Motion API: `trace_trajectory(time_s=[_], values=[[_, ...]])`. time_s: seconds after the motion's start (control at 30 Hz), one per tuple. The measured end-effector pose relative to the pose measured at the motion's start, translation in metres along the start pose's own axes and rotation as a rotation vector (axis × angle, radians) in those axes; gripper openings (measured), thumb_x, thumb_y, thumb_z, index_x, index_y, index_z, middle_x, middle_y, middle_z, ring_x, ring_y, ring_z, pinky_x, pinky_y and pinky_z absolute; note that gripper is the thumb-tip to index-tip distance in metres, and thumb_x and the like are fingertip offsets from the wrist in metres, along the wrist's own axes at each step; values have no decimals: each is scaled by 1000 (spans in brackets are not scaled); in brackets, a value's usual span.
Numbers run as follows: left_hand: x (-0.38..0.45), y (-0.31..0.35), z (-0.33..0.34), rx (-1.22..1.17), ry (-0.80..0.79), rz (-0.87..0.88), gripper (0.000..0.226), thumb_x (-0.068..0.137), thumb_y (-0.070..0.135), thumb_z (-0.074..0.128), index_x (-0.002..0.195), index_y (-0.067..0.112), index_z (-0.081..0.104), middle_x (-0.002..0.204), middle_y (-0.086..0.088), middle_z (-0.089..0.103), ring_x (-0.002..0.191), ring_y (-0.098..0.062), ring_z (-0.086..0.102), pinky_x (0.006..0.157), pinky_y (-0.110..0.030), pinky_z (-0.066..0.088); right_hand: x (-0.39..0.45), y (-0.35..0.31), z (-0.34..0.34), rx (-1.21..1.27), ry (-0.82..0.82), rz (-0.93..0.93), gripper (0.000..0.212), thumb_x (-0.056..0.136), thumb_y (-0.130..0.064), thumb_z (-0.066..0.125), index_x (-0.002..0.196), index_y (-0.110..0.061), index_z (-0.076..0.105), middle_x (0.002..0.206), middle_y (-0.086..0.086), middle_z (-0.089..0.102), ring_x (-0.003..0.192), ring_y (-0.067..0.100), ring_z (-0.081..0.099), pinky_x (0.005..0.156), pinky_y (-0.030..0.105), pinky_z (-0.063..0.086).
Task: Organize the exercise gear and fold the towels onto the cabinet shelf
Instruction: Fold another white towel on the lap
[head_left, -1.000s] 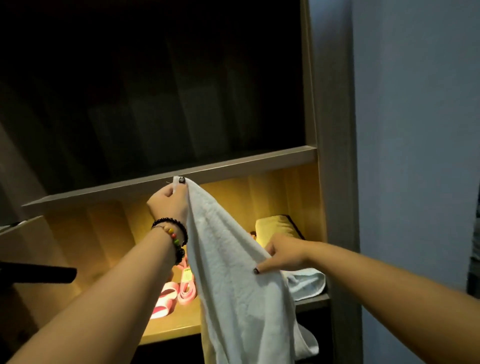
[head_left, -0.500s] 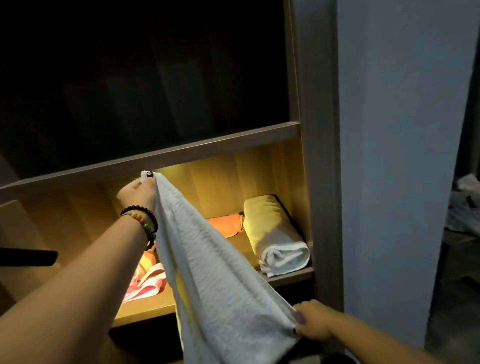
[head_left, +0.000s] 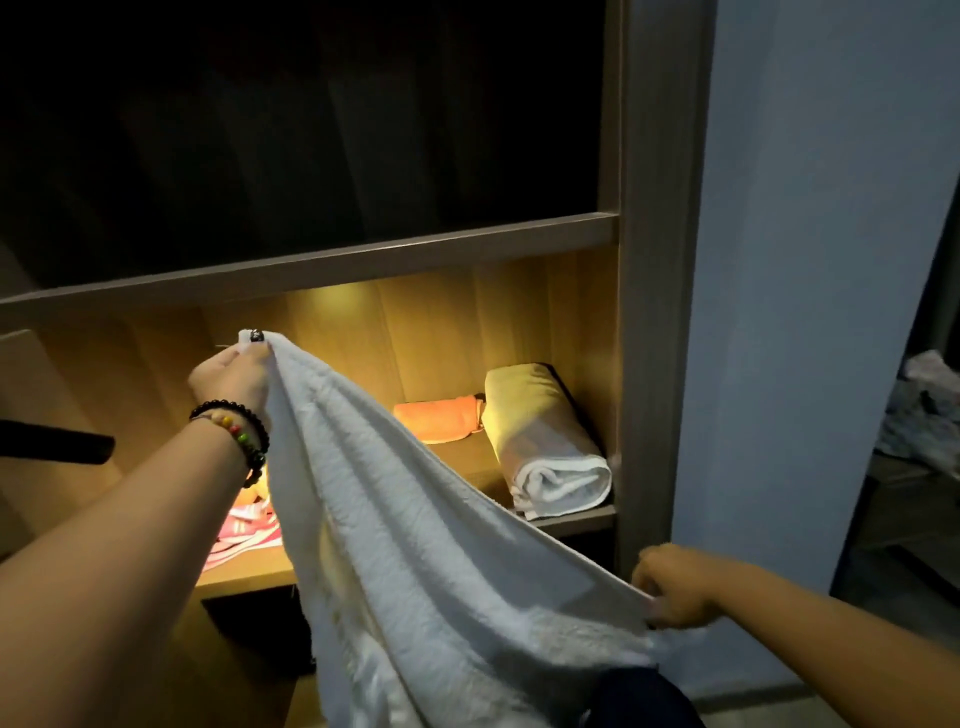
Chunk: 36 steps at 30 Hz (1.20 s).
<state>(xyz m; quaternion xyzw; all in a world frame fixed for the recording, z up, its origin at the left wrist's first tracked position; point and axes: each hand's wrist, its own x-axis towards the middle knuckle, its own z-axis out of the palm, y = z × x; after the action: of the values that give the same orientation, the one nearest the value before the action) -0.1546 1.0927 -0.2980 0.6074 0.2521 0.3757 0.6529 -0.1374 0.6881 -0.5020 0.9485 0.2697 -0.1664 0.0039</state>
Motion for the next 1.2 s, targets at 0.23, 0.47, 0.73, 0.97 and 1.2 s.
trace_trajectory(time_s=[0.23, 0.47, 0.73, 0.97, 1.2], values=[[-17, -8, 4, -14, -590, 5, 10, 91, 11, 63, 90, 3, 69, 98, -12, 64, 94, -26, 61, 83, -35, 52, 36, -110, -63, 885, 507, -262, 33, 85, -32, 70, 116, -24, 61, 116, -10, 59, 112, 4, 54, 95, 19, 41], [-27, -5, -10, -47, -763, -19, 16, 87, 13, 58, 96, 1, 64, 96, -8, 59, 89, -21, 58, 80, -34, 49, 58, -190, -83, 1114, 748, -363, 21, 80, -17, 70, 96, -21, 57, 84, -12, 60, 75, 3, 54, 73, 20, 44], [-27, -6, -10, -63, -861, -17, 30, 77, 33, 73, 89, 6, 67, 89, -4, 60, 83, -18, 59, 73, -30, 53, 68, -200, -57, 807, 898, -289, 12, 82, -29, 72, 91, -21, 74, 135, -5, 37, 127, 11, 29, 100, 22, 25], [-20, -6, -3, -71, -843, -42, 35, 66, 40, 80, 83, 10, 72, 87, -2, 64, 86, -20, 58, 75, -33, 51, 71, -183, -71, 1004, 694, -339, 22, 76, -37, 76, 84, -16, 76, 93, 0, 53, 91, 14, 54, 82, 27, 43], [-19, -12, 17, -317, -253, -82, 9, 90, 17, 65, 92, 10, 70, 91, -5, 69, 83, -17, 68, 68, -29, 59, 88, -150, -44, 880, 289, -229, 35, 87, -25, 69, 57, -27, 50, 68, -9, 49, 63, 5, 46, 59, 24, 37]])
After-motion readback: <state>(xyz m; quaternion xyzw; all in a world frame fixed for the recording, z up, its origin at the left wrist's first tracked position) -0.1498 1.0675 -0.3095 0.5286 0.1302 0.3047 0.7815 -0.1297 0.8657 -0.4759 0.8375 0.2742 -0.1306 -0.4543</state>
